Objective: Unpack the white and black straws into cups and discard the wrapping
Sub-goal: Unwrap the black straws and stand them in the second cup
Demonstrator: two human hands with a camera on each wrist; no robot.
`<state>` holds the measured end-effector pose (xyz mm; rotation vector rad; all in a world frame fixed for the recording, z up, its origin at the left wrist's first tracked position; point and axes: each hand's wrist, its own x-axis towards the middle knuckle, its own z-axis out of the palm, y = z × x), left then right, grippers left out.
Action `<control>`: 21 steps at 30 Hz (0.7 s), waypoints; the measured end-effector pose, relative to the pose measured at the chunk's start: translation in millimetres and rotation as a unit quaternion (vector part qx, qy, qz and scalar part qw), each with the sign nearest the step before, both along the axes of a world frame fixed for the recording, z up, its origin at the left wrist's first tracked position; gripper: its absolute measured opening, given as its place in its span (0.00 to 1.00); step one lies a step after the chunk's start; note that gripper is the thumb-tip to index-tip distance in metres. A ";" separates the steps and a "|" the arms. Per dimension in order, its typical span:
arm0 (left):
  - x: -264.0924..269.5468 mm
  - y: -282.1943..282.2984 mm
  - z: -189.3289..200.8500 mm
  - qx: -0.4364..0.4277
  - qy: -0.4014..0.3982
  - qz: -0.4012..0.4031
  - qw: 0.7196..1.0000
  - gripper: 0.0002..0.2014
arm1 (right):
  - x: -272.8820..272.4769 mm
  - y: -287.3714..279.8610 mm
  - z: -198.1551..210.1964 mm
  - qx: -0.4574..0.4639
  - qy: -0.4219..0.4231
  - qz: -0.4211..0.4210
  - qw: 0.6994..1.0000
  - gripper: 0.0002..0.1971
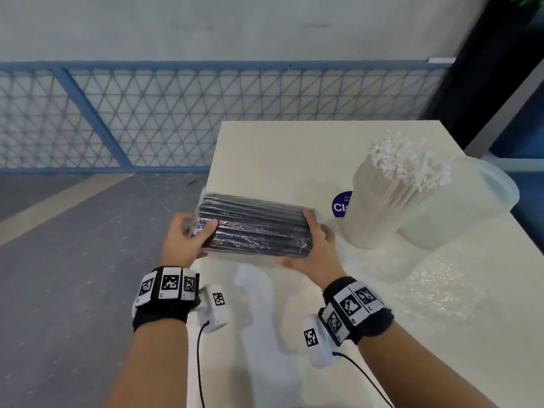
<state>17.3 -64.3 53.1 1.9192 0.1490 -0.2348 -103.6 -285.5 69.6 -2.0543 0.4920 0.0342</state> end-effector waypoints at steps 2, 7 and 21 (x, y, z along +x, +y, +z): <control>0.9 -6.2 13.5 -0.041 0.029 -0.024 0.998 0.14 | -10.9 -5.1 8.5 -0.047 -0.030 0.006 0.998 0.54; -5.6 -20.3 36.3 -0.105 0.039 -0.076 0.991 0.17 | -31.4 -19.0 10.0 -0.121 -0.047 -0.020 0.991 0.53; -66.6 -85.1 81.4 -0.150 -0.015 -0.230 0.961 0.17 | -93.9 -49.9 23.8 -0.348 -0.178 -0.036 0.920 0.40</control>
